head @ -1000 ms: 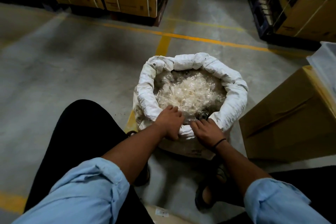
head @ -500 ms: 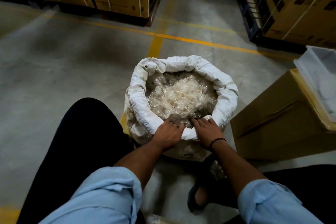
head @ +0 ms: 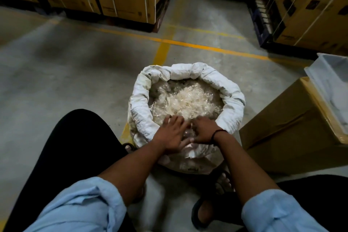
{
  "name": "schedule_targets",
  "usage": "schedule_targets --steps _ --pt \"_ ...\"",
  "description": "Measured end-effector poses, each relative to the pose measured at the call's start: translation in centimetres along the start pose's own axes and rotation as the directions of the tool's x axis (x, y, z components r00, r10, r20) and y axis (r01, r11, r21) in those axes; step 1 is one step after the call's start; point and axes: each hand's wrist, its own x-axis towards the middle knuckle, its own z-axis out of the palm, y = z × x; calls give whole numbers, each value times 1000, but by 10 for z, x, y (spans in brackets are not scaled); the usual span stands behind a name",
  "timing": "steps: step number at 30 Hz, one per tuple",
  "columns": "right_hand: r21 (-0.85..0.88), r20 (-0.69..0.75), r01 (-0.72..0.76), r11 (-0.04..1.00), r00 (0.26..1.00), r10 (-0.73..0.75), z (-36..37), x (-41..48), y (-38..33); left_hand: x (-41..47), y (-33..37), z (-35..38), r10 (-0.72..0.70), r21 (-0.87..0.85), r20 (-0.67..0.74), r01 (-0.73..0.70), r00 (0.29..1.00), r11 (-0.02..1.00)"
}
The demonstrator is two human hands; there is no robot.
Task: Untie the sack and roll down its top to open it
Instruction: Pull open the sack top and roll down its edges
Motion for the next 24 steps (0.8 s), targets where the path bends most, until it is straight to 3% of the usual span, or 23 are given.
schedule_targets --steps 2,5,10,14,24 --pt "129 -178 -52 990 981 75 -8 6 6 12 -12 -13 -125 -44 -162 119 979 992" --pt "155 -318 -152 976 928 195 -13 15 9 31 -37 -24 -304 -46 -162 300 939 953" --pt "19 -273 -210 978 939 207 -31 41 16 62 -99 -30 -255 47 60 253 965 966" --pt "131 -206 -253 959 939 276 -51 71 49 94 -144 -20 -139 9 245 141 960 990" --pt "143 -226 -217 966 943 246 -73 134 110 146 -199 0 -252 33 266 252 931 967"
